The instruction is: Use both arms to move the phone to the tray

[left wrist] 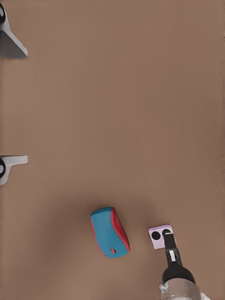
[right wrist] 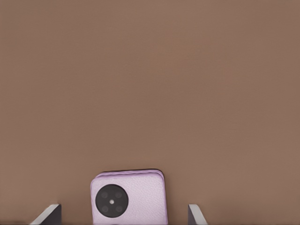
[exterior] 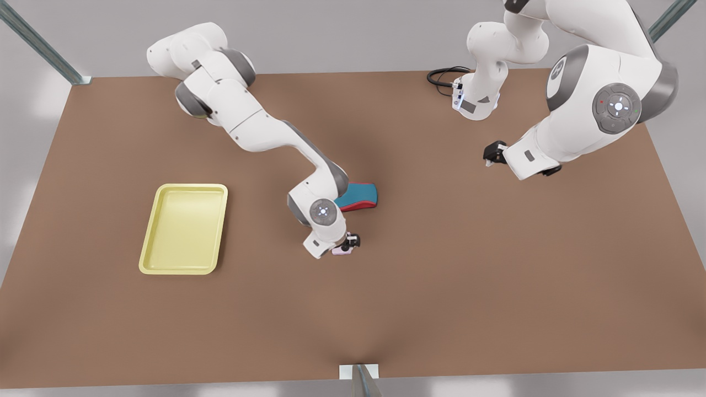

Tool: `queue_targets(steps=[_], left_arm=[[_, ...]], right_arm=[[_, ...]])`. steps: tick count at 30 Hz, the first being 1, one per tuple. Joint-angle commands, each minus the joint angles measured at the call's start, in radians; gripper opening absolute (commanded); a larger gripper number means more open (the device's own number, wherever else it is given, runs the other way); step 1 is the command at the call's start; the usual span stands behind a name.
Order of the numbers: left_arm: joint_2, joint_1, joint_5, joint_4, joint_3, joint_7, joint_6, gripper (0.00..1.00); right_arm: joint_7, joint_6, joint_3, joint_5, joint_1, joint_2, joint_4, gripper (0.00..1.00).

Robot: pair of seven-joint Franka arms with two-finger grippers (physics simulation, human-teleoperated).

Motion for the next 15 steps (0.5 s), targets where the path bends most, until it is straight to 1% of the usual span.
queue_targets(steps=[1,9,15], left_arm=[[0.000,0.001,0.000,0.000,0.000,0.044,0.010,1.00],[0.001,0.001,0.001,0.000,0.000,0.042,0.017,1.00],[0.001,0.001,0.001,0.000,0.000,0.041,0.016,1.00]], right_arm=[[-0.148,-0.029,0.000,-0.010,0.000,0.005,0.004,1.00],[-0.208,-0.012,0.000,-0.011,0.008,0.045,0.004,1.00],[-0.214,-0.013,0.000,-0.011,0.029,0.048,0.015,1.00]])
